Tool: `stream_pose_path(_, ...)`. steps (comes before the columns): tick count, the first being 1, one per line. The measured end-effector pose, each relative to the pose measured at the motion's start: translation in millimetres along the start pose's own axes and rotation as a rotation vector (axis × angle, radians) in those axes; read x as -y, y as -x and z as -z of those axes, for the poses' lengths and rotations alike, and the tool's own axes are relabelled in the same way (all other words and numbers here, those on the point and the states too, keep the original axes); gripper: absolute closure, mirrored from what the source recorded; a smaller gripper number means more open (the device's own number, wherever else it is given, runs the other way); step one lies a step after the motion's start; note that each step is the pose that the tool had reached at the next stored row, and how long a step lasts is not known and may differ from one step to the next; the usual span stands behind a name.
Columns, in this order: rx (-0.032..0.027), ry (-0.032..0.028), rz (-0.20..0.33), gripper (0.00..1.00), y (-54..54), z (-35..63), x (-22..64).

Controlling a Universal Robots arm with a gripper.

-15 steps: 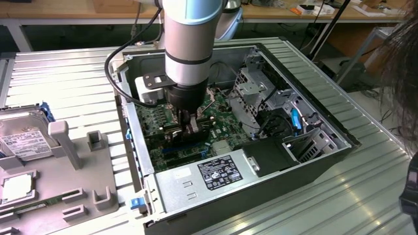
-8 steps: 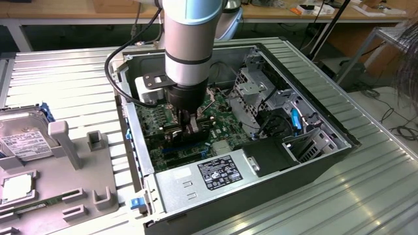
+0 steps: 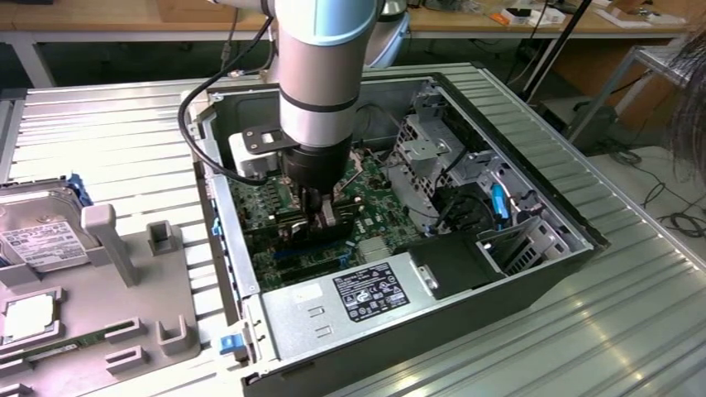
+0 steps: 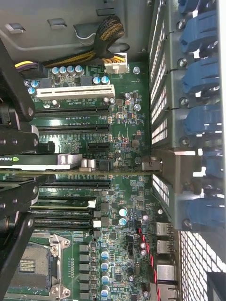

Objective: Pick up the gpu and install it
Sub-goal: 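Insert the gpu into the slot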

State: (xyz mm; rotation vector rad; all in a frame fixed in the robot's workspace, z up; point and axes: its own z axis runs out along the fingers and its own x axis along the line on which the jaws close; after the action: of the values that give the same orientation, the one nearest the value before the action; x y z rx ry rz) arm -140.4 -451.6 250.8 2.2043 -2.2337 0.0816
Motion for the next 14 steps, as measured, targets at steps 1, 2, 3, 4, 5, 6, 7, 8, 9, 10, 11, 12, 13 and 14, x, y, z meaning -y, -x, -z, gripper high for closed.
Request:
stream_pose_path(1, 0.0000, -0.0001, 0.000, 0.73, 0.0, 0.0, 0.0)
stream_pose_path(2, 0.0000, 0.0000, 0.000, 0.73, 0.0, 0.0, 0.0)
stream_pose_path(3, 0.0000, -0.0001, 0.000, 0.73, 0.0, 0.0, 0.0)
stream_pose_path(4, 0.0000, -0.0001, 0.000, 0.73, 0.0, 0.0, 0.0)
stream_pose_path(5, 0.0000, 0.0000, 0.000, 0.73, 0.0, 0.0, 0.0)
stream_pose_path(6, 0.0000, -0.0001, 0.000, 0.73, 0.0, 0.0, 0.0)
stream_pose_path(7, 0.0003, 0.0006, 0.000, 0.73, 0.0, 0.0, -0.1)
stream_pose_path(8, 0.0007, -0.0004, 0.000, 0.73, 0.1, -0.4, -0.1)
stream_pose_path(9, 0.0010, -0.0007, 0.000, 0.67, 0.1, -0.5, -0.1)
stream_pose_path(10, -0.0001, 0.0001, 0.000, 0.67, 0.0, 0.1, 0.0)
stream_pose_path(11, 0.0002, -0.0002, 0.000, 0.60, 0.0, -0.1, 0.0)
stream_pose_path(12, 0.0000, 0.0000, 0.000, 0.60, 0.0, 0.0, 0.0)
stream_pose_path(13, 0.0000, -0.0001, 0.000, 0.60, 0.0, 0.0, 0.0)
stream_pose_path(14, 0.0001, -0.0001, 0.000, 0.60, 0.0, -0.1, 0.0)
